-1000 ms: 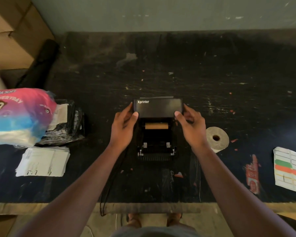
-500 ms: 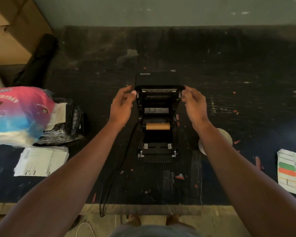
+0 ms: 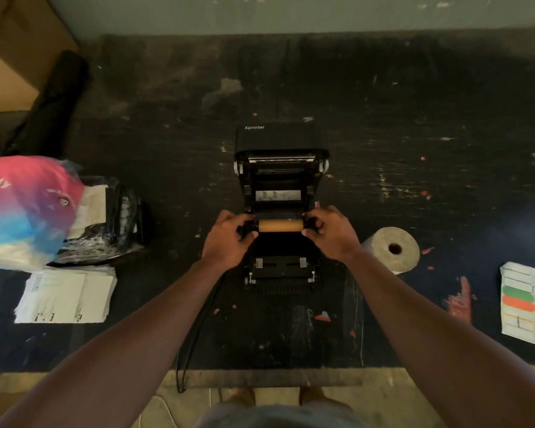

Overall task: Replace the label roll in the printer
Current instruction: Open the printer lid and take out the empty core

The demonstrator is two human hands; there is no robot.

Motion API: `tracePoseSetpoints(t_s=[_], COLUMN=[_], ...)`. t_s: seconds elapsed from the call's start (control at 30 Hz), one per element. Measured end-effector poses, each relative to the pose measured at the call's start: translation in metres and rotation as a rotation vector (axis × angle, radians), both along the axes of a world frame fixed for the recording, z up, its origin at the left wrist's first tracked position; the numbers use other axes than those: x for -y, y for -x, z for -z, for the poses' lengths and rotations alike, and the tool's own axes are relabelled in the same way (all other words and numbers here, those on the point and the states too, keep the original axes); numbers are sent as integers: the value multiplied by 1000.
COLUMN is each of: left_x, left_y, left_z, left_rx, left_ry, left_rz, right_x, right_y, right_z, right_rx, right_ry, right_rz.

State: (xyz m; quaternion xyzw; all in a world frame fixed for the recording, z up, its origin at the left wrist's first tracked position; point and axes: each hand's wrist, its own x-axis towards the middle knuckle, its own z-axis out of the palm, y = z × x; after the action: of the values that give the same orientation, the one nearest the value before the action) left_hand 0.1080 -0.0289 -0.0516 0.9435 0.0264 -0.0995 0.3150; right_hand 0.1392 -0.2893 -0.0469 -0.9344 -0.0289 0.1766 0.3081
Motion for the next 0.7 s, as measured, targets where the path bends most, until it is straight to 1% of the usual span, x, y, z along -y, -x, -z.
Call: tracePoseSetpoints(t_s=[0.1,0.2,0.3,0.37,0.43,0.57,0.7], left_x=[-2,-6,-6,-1,9,37,61], left_y=[-7,-10,-15,-13,-2,36,74], left_z=[1,-4,-18,-32,-45,-49,-32], left_rx=[2,22,5,-58,-110,-130,-288], left_ry=[21,131,309,495,657,687,733], left_rz=[14,1,-72,-156,-250,-354,-361], right_x=[1,5,6,6,7,22,49], right_y=[-4,-7,-9,-2,11,57,110], right_z=[1,-4,-22,-36,-46,-49,-32], right_rx=[6,40,5,-50,-97,-167,-261], right_ry=[-11,-99,-303,-472,-584,-682,-729], right_rz=[-15,-9,69,138,223,374,506])
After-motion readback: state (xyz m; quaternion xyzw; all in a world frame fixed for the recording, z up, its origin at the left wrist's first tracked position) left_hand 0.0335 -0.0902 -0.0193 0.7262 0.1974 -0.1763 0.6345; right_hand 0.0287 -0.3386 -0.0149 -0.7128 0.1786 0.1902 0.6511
